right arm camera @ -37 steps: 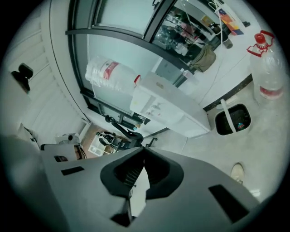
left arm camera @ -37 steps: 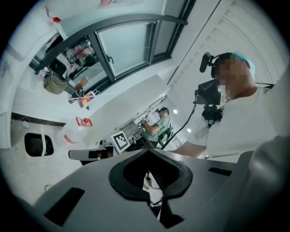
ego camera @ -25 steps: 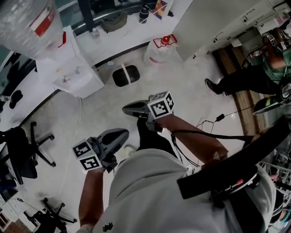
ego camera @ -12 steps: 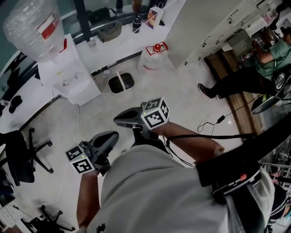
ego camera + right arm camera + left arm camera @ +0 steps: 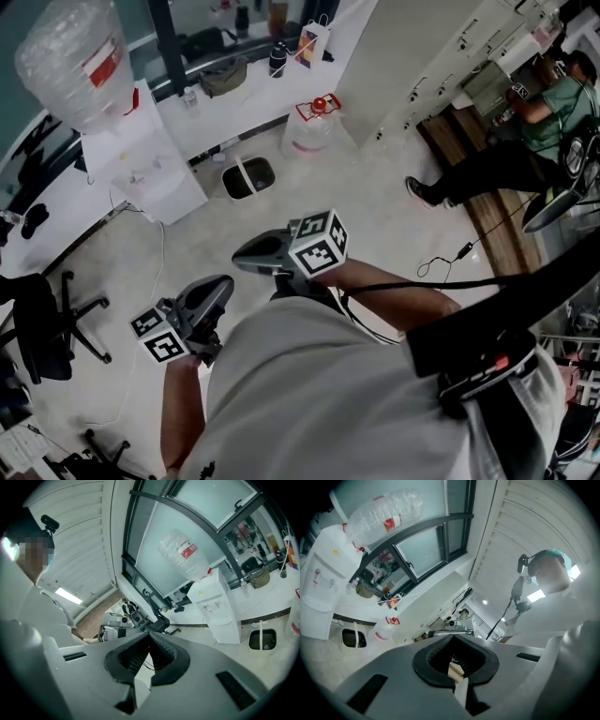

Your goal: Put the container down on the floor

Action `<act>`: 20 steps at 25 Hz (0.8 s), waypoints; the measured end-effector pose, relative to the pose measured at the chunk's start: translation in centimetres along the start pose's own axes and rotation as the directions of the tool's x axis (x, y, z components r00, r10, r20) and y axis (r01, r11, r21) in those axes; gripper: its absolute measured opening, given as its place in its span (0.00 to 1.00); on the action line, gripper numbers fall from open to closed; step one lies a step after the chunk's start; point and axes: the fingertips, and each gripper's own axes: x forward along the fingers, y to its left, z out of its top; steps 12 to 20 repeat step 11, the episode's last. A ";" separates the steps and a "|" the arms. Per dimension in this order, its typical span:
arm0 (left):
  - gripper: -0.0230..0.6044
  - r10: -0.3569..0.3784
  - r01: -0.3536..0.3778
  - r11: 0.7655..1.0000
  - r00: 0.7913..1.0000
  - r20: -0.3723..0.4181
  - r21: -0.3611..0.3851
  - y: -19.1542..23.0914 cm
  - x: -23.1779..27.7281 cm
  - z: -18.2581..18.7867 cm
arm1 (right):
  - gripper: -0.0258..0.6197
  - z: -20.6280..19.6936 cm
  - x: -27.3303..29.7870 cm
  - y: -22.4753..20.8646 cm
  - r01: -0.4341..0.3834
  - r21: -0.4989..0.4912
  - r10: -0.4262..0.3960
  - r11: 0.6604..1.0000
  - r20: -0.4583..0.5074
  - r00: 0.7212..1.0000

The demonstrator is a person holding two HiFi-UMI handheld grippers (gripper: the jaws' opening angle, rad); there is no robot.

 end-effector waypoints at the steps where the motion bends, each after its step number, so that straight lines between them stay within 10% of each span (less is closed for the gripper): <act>1: 0.05 0.001 -0.001 1.000 1.000 -0.001 0.000 -0.1 0.1 -0.2 | 0.06 -0.1 0.0 0.1 -0.002 -0.004 0.002 1.000 -0.003 1.000; 20: 0.05 0.004 -0.005 0.999 1.000 -0.014 -0.037 0.9 0.5 -1.5 | 0.06 -1.7 -1.1 -0.7 0.036 0.008 -0.036 0.999 -0.029 0.999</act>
